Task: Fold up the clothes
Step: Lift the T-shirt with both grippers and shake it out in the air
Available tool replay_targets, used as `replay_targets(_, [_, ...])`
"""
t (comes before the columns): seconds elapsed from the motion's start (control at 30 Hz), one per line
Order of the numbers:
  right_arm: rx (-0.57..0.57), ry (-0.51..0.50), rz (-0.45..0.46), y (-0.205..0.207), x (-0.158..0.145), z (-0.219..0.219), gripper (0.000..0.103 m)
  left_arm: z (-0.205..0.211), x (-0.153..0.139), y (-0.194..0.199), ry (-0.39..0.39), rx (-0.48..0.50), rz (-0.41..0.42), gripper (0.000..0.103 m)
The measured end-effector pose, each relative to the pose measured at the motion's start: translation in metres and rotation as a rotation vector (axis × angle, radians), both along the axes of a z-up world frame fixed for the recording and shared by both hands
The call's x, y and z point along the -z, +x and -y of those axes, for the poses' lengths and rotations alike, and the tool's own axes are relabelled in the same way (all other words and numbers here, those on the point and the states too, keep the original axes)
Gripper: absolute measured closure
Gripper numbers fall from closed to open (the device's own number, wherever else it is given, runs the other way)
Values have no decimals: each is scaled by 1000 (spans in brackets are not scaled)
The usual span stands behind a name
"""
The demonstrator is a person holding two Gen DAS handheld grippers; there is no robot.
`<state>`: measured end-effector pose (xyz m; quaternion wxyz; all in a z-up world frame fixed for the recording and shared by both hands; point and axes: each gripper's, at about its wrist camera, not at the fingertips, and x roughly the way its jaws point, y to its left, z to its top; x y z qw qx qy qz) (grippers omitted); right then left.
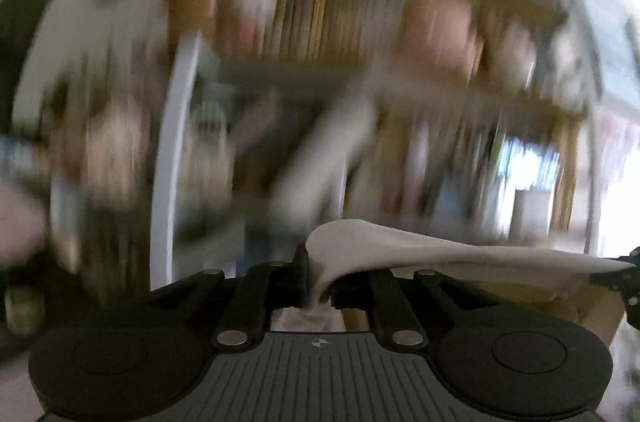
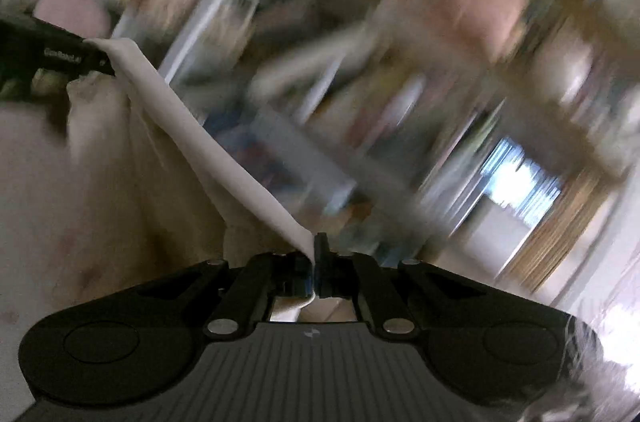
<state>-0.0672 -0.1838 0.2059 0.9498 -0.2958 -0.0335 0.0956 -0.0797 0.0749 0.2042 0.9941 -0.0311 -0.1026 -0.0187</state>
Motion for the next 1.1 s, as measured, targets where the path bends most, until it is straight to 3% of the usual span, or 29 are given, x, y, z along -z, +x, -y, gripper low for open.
replay_targets(0.13, [-7, 70, 411, -52, -74, 4, 102, 5, -64, -52, 56, -6, 358, 94])
replay_targets(0.23, [-24, 114, 641, -85, -107, 6, 102, 9, -98, -90, 79, -11, 598, 93])
replay_targets(0.3, [-50, 137, 746, -101, -119, 7, 101, 8, -110, -105, 70, -8, 686, 93])
replay_targets(0.4, [-93, 169, 866, -120, -133, 8, 101, -1, -121, -108, 42, 10, 693, 93])
replay_targets(0.5, [-143, 187, 803, -110, -130, 5, 101, -14, -117, -84, 5, 23, 581, 93])
replay_targets(0.6, [-156, 172, 579, -66, -115, 0, 101, -22, -100, -34, 4, 28, 327, 93])
replay_targets(0.7, [-146, 142, 194, 5, -73, -6, 101, -28, -49, 38, 46, 19, -34, 93])
replay_targets(0.77, [-137, 126, -103, 58, -29, -9, 101, -31, 2, 86, 83, 11, -282, 93])
replay_targets(0.83, [-127, 123, -363, 106, 35, -13, 101, -35, 62, 125, 90, 9, -501, 93])
replay_targets(0.9, [-101, 75, -504, 136, 91, -20, 101, -35, 117, 159, 103, 18, -680, 93])
replay_targets(0.93, [-88, 49, -571, 151, 119, -24, 101, -32, 137, 175, 125, 19, -743, 93])
replay_targets(1.0, [-67, 31, -601, 172, 148, -28, 101, -29, 163, 202, 160, 15, -790, 93])
replay_targets(1.1, [-36, 48, -606, 206, 159, -26, 101, -25, 167, 241, 161, 17, -812, 93])
